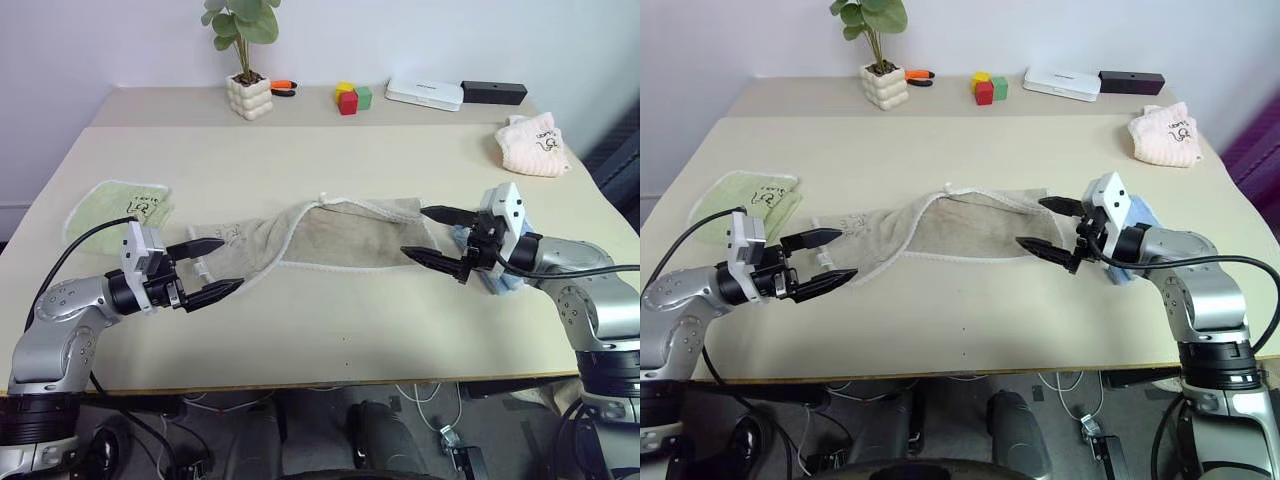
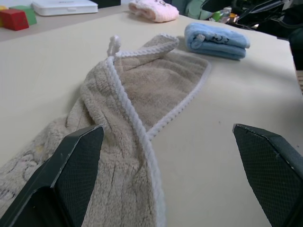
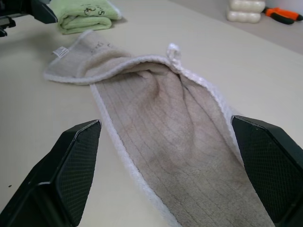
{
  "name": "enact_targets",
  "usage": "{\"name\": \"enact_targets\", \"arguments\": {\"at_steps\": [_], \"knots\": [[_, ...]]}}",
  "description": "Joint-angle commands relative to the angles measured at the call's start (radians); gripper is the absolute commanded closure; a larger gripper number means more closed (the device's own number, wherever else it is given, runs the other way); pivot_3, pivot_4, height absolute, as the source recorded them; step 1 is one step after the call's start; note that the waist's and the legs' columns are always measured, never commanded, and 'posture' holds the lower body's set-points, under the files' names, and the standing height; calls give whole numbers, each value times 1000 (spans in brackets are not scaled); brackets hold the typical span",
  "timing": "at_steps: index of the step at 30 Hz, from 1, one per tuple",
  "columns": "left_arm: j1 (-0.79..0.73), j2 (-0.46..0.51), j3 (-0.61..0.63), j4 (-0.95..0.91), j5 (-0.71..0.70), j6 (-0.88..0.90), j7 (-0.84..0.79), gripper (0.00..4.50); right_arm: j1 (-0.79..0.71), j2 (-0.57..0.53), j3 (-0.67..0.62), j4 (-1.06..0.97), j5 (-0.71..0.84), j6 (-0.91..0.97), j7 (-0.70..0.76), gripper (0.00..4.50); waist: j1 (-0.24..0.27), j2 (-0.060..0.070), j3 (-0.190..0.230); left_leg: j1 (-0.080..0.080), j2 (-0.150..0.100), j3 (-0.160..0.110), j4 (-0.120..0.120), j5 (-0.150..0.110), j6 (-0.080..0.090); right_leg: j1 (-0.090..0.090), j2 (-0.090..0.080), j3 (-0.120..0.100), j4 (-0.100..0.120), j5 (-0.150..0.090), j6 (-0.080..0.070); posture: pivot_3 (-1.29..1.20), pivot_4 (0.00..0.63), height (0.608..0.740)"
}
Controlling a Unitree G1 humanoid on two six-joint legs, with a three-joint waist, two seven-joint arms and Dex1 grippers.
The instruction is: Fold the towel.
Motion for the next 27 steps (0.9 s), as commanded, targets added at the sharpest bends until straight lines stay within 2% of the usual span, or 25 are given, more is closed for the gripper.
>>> {"name": "enact_targets", "arguments": {"at_steps": [1, 7, 14, 19, 25, 27], "knots": [[4, -1, 6, -31, -14, 0, 7, 32, -26, -10, -18, -43, 17, 4, -7, 0, 0, 0, 0, 0, 0, 0, 0, 0, 0, 0, 0, 0, 0, 0, 0, 0, 150, 740], [-23, 0, -10, 3, -18, -8, -22, 32, -45, 17, -4, -46, 11, 2, -34, 0, 1, 0, 0, 0, 0, 0, 0, 0, 0, 0, 0, 0, 0, 0, -1, 0, 150, 740], [-120, 2, -29, 104, 22, -71, -59, 32, -76, 76, 25, -9, -34, -68, -72, 0, 0, 0, 0, 0, 0, 0, 0, 0, 0, 0, 0, 0, 0, 0, 1, 0, 150, 740], [-112, 35, -54, 106, 46, -93, -117, 32, -75, 122, 37, -29, -26, -79, -90, 0, -1, 0, 0, 0, 0, 0, -1, 0, 0, -1, 1, 0, 0, 1, 2, 0, 150, 740], [-127, 109, -116, 217, 211, -264, -167, 32, -107, 185, 69, -4, -49, -128, -108, 0, -1, 1, 0, 0, 0, 0, -1, 0, 0, -1, 0, 0, 0, 0, 0, 0, 150, 740], [-133, 106, -150, 254, 245, -266, -159, 32, -112, 211, 80, 6, -67, -152, -126, 0, 0, 1, 0, 0, 0, 1, -1, 0, 0, -1, 0, 0, 0, 0, -1, 0, 150, 740]]}}
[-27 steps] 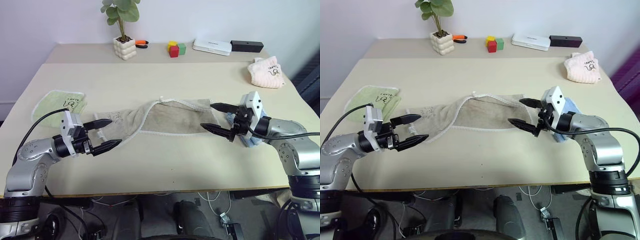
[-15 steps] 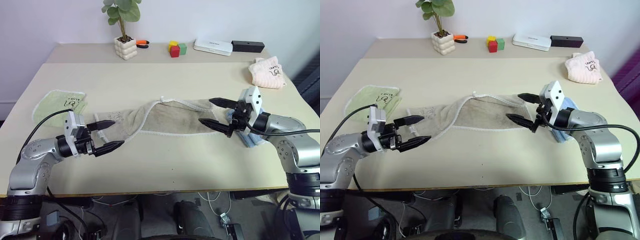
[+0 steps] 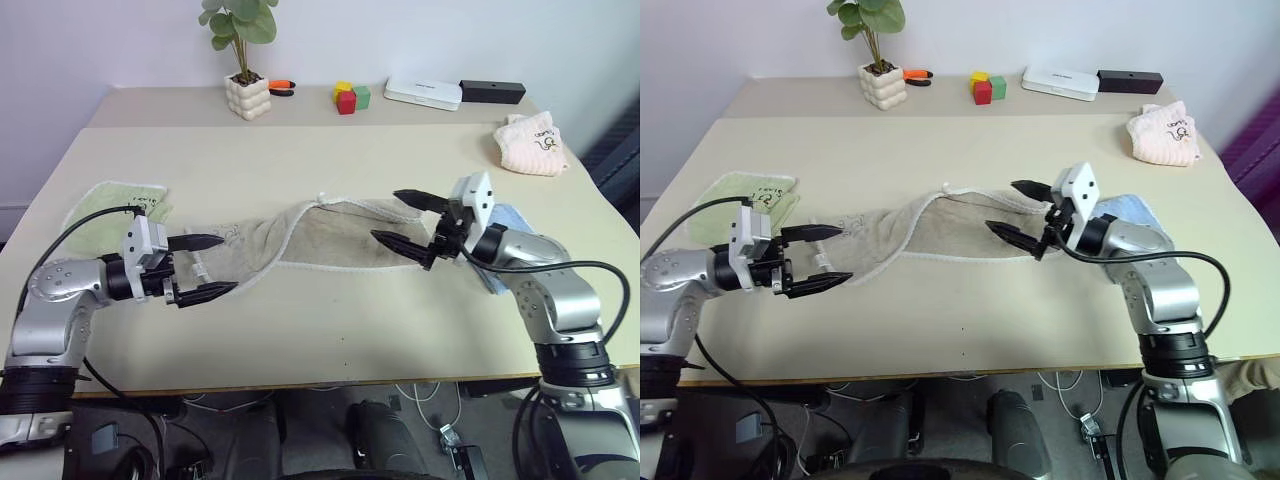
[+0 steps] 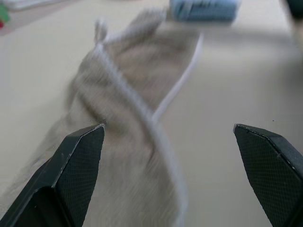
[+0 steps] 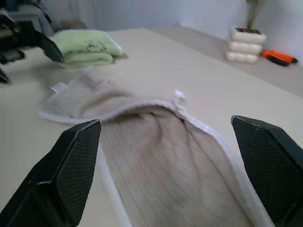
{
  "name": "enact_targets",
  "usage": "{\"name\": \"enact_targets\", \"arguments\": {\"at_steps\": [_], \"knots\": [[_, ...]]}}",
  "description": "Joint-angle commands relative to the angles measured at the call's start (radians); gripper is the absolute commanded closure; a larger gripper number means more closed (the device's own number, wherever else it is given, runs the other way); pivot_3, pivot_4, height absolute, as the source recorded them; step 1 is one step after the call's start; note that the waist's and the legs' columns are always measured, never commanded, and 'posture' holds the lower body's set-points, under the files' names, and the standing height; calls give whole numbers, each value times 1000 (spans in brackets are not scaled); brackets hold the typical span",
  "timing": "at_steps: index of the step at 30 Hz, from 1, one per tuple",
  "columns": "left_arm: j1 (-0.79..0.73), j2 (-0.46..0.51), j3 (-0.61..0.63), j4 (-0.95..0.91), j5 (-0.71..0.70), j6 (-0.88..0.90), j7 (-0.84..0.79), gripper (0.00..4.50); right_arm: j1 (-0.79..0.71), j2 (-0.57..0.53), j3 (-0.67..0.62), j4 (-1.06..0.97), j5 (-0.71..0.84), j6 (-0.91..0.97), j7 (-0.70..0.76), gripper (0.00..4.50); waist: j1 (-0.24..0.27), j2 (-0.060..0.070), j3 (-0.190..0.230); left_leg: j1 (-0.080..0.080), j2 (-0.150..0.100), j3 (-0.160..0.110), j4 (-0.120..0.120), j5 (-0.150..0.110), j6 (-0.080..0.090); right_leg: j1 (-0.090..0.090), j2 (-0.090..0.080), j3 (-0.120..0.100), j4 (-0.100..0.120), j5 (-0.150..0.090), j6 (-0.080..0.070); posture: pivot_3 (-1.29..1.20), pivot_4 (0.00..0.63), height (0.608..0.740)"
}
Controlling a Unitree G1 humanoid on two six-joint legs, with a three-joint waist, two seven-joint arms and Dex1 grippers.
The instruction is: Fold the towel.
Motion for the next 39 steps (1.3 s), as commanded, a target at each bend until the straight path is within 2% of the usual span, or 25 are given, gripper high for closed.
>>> {"name": "enact_targets", "arguments": {"at_steps": [1, 7, 13, 17, 20, 25, 26, 28, 34, 39], "knots": [[-19, -4, -59, 46, 68, -35, 3, 32, -30, 34, -1, -8, -11, -49, -30, 0, 3, 0, 0, 0, 0, 0, 0, 0, 0, 0, 0, 0, 0, 0, 0, 0, 150, 740], [-81, -36, -139, 113, 108, -28, -14, 32, -20, 94, 10, -47, -12, -69, -80, 0, 2, 0, 0, -1, 0, 0, 1, 0, 0, 0, 0, 0, 0, 1, 2, 0, 150, 740], [-189, -63, -203, 268, 209, -148, -4, 32, 41, 138, 33, -133, -14, -64, -143, 0, 2, 0, 0, -1, 0, 0, 0, 0, 0, -1, 0, 0, 1, 2, 3, 0, 150, 740], [-254, -87, -232, 340, 235, -164, -11, 32, 58, 140, 29, -157, -15, -62, -165, 0, 4, 0, 0, -1, 0, 0, 1, 0, 0, 0, 0, 0, 1, 2, 3, 0, 150, 740], [-262, -89, -258, 337, 245, -158, -40, 808, 54, 137, 24, -160, -16, -62, -175, 0, 2, 0, 0, -1, 0, 0, 1, 0, 0, 0, 0, 0, 1, 2, 3, 0, 150, 740], [-265, -90, -246, 308, 222, -127, -44, 3099, 52, 125, 15, -149, -17, -70, -172, 0, 3, 0, 0, 0, 0, 0, 1, 0, 0, 0, 0, 0, 2, 2, 3, 0, 150, 740], [-262, -86, -240, 296, 211, -114, -49, 3684, 51, 124, 16, -143, -18, -72, -169, 0, 3, 0, 0, -1, 0, 0, 1, 0, 0, 0, 0, 0, 2, 2, 3, 0, 150, 740], [-250, -76, -228, 265, 193, -94, -55, 4448, 47, 125, 18, -129, -21, -78, -164, 0, 2, 0, 0, -1, 0, 0, 1, 0, 0, 0, 0, 0, 2, 2, 3, 0, 150, 740], [-206, -19, -167, 183, 145, -97, -67, 4448, 5, 135, 32, -67, -44, -111, -156, 0, -1, 0, 0, -1, 0, 0, 1, 0, 0, -1, 1, 0, 2, 2, 3, 0, 150, 740], [-193, 34, -96, 172, 102, -123, -86, 4448, -78, 136, 33, 86, -109, -122, -195, 0, -1, 0, 0, -1, 0, 0, 1, 0, 0, -1, 1, 0, 2, 2, 3, 0, 150, 740]]}}
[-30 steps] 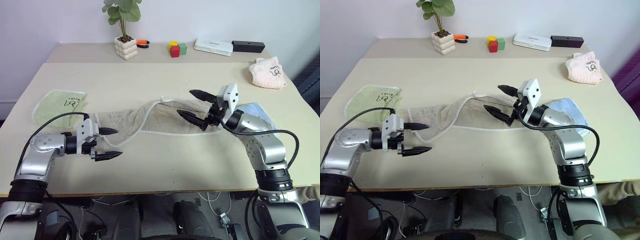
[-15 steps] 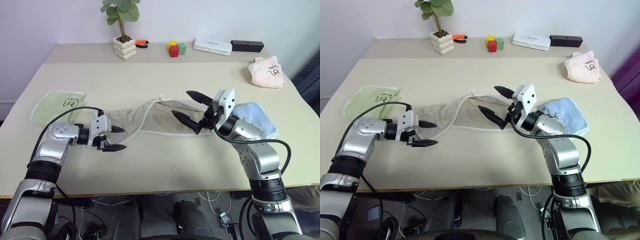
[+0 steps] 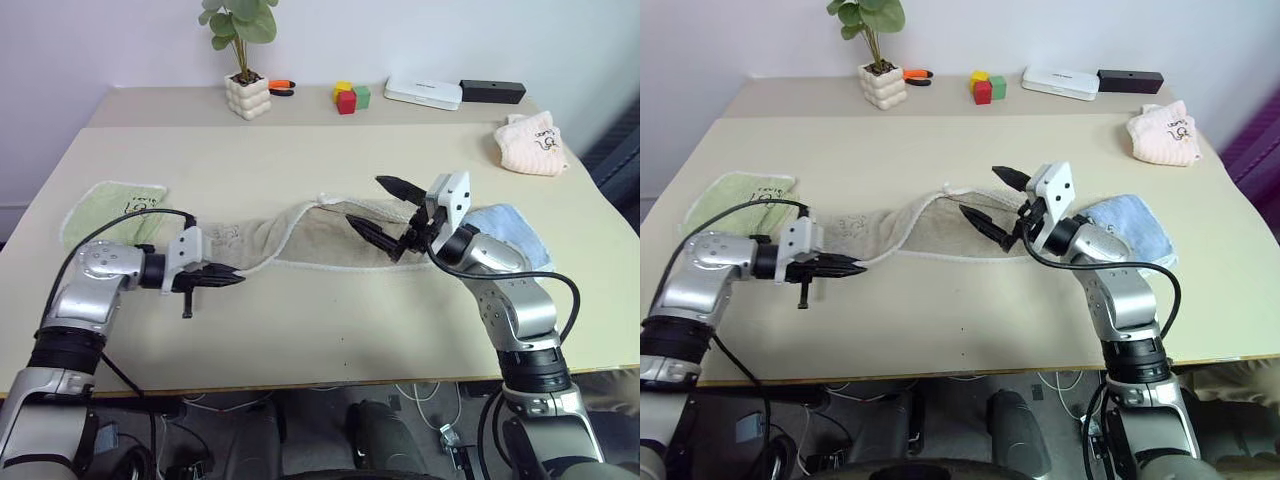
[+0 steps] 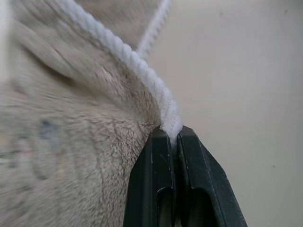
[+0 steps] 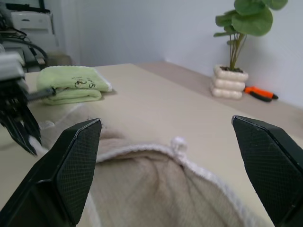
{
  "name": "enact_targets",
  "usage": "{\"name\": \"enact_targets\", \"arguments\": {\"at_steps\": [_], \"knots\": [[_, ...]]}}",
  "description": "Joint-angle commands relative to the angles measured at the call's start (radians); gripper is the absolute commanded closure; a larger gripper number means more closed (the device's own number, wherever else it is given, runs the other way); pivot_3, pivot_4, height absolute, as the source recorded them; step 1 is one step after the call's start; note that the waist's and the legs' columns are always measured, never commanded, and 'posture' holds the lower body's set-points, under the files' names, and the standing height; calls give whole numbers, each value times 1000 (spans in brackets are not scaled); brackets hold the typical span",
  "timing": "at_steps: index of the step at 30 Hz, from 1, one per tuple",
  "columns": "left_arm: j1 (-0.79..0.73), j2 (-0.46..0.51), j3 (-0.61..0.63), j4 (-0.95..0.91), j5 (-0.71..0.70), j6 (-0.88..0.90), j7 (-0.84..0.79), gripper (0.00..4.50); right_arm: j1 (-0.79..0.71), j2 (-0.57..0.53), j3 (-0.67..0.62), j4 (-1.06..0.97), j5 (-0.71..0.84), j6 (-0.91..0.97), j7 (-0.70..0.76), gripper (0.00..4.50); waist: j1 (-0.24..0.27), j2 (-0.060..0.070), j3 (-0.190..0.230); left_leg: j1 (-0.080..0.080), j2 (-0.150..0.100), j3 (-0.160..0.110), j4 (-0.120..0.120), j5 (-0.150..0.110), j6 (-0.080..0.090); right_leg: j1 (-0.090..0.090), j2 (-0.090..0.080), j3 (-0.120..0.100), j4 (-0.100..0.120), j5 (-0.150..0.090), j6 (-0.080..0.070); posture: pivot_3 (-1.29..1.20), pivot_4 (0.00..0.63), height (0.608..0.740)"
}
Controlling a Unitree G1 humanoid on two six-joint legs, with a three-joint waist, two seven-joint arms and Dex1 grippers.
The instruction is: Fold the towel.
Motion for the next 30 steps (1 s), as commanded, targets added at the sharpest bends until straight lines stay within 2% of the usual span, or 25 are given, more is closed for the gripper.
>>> {"name": "enact_targets", "arguments": {"at_steps": [1, 5, 10, 14, 20, 26, 27, 28, 30], "knots": [[4, 39, 70, -5, -36, -60, -15, 4448, -67, -16, 3, 118, -77, -14, -49, 0, 1, 0, 0, 0, 0, 0, 0, 0, 0, 0, 0, 0, 0, 0, 0, 0, 150, 740], [21, 55, 107, 17, -48, -91, -14, 4448, -93, -93, 58, 263, -241, -107, -78, 0, 5, 0, 0, 0, 0, 0, 0, 0, 0, 0, -1, 0, 0, 0, -1, 0, 150, 740], [58, 52, 130, 31, -49, -132, -6, 4448, -108, -167, 59, 315, -266, -167, -5, 0, -2, 1, 0, 0, 0, 1, -1, 0, 0, -1, -1, 0, 0, 0, 0, 0, 150, 740], [78, 44, 132, 45, -49, -160, 0, 4448, -147, -237, 112, 442, -416, -285, -51, 0, -3, 1, 0, 0, 0, 1, -1, 0, 0, -1, 0, 0, 0, 0, 0, 0, 150, 740], [76, 38, 127, 94, -47, -202, -6, 4448, -191, -250, 191, 528, -538, -451, -47, 0, -5, 1, 1, 0, 0, 1, -1, 0, 0, -2, 0, 0, 0, 0, 0, 0, 150, 740], [83, 40, 129, 110, -53, -225, -11, 4448, -231, -246, 224, 604, -599, -522, -63, 0, -2, 1, 1, 0, 0, 2, -1, 0, 0, -2, 0, 1, 0, 0, 0, 0, 150, 740], [86, 41, 130, 110, -55, -226, -12, 4500, -242, -245, 228, 624, -614, -527, -78, 537, -1, 1, 1, 0, 0, 2, 0, 0, 0, -2, 0, 1, 0, 0, 0, 0, 150, 740], [89, 42, 131, 111, -55, -229, -13, 4500, -251, -244, 230, 644, -627, -530, -90, 837, -1, 1, 1, 0, 0, 2, 0, 0, 0, -1, -1, 1, 0, 0, 0, 0, 150, 740], [96, 45, 134, 116, -58, -236, -15, 4500, -263, -240, 233, 674, -640, -527, -94, 1856, -1, 1, 1, 0, 0, 2, 0, 0, 0, -1, -1, 1, 0, 0, 0, 0, 150, 740]]}}
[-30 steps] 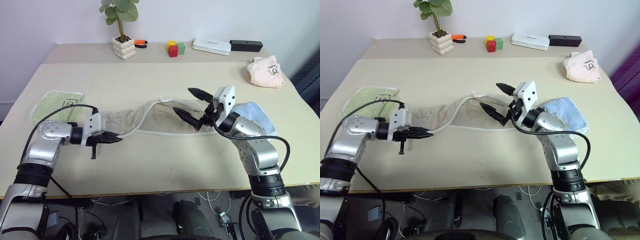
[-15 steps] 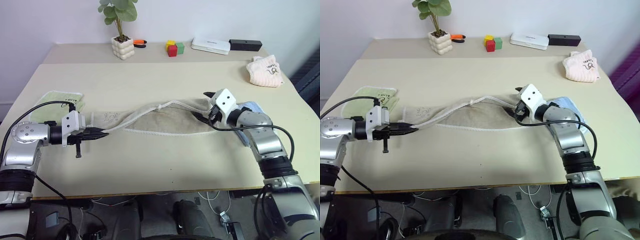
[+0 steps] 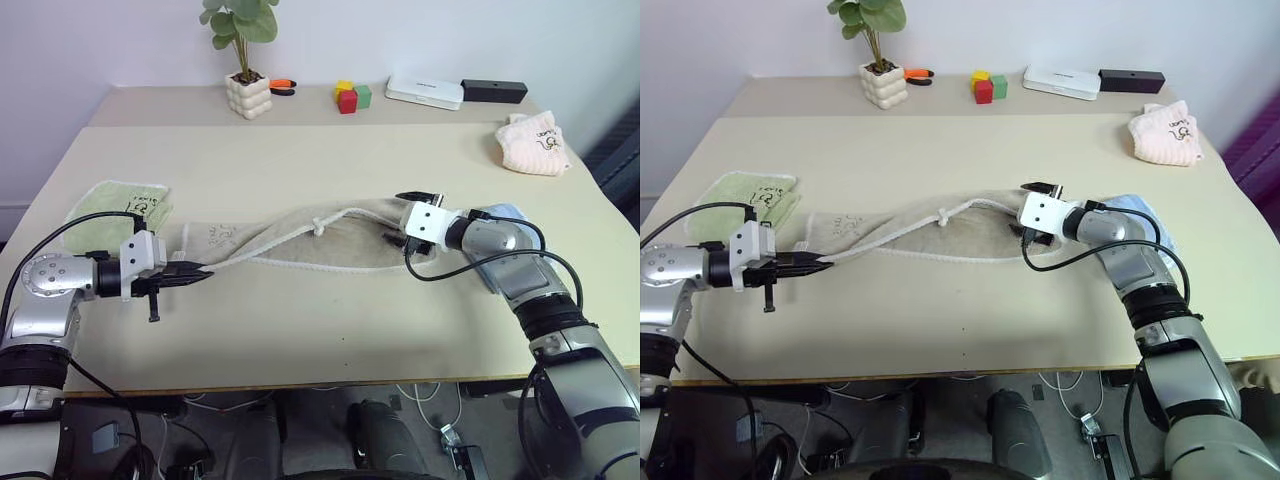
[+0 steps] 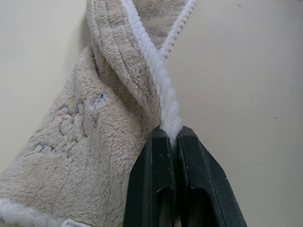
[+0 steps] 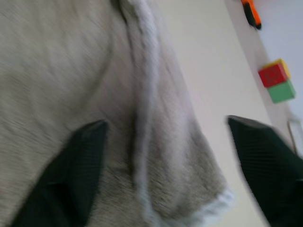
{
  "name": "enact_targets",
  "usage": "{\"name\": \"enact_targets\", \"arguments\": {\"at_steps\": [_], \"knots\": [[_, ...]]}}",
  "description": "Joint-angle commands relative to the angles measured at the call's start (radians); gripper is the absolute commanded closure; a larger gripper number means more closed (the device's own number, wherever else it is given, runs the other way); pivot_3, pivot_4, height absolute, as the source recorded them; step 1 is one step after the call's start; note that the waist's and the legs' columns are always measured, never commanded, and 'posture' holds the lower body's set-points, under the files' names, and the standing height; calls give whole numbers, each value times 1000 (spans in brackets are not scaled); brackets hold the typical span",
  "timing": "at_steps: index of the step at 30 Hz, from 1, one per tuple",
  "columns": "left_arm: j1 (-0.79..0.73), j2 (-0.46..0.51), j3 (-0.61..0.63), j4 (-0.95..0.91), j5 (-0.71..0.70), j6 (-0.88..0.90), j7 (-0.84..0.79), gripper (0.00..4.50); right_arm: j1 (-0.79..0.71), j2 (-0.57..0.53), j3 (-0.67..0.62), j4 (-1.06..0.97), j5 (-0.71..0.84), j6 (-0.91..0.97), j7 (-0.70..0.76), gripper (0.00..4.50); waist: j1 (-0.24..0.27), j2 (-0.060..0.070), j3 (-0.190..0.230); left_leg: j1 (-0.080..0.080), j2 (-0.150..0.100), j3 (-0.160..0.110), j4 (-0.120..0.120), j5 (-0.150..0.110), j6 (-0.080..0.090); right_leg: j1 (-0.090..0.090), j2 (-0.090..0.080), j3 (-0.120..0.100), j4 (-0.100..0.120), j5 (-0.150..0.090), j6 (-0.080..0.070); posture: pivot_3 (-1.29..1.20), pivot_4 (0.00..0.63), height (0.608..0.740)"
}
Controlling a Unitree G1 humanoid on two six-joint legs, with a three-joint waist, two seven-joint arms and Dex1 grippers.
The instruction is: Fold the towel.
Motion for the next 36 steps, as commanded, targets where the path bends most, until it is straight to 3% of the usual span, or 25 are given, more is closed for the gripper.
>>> {"name": "enact_targets", "arguments": {"at_steps": [1, 5, 17, 20, 24, 36], "knots": [[9, 15, 36, 4, -21, -22, -9, 4500, -38, -8, 7, 40, -41, -28, -34, 2323, -1, 0, 0, 0, 0, 0, 0, 0, 0, 0, 0, 0, 0, 0, 0, 0, 150, 740], [17, 16, 41, 10, -22, -31, -12, 4500, -47, -4, 13, 69, -61, -52, -48, 4378, -2, 0, 0, 0, 0, 0, 0, 0, 0, 0, 0, 0, 0, 0, 0, 0, 150, 740], [1, 2, 36, 46, -13, -55, -14, 4500, -43, -5, -6, 60, -13, -54, 16, 4456, -2, 0, 0, 0, 0, 0, 0, 0, 0, 0, 0, 0, 1, 0, 0, 0, 150, 740], [-3, 1, 33, 56, -11, -62, -16, 4500, -36, -4, -16, 46, 17, -35, 46, 3732, -2, 0, 0, 0, 0, 0, 0, 0, 0, 0, 0, 0, 1, 0, 0, 0, 150, 740], [-4, 0, 30, 61, -10, -68, -17, 4500, -36, -16, 0, 41, -30, -57, -3, 1809, -2, 0, 0, 0, 0, 0, 0, 0, 0, 0, 0, 0, 1, 0, 0, 0, 150, 740], [11, -1, 32, 44, -14, -67, -14, 4500, -76, -26, 25, 131, -122, -57, -77, 1809, -3, 0, 0, 0, 0, 0, 0, 0, 0, 0, 0, 0, 1, 0, 0, 0, 150, 740]]}}
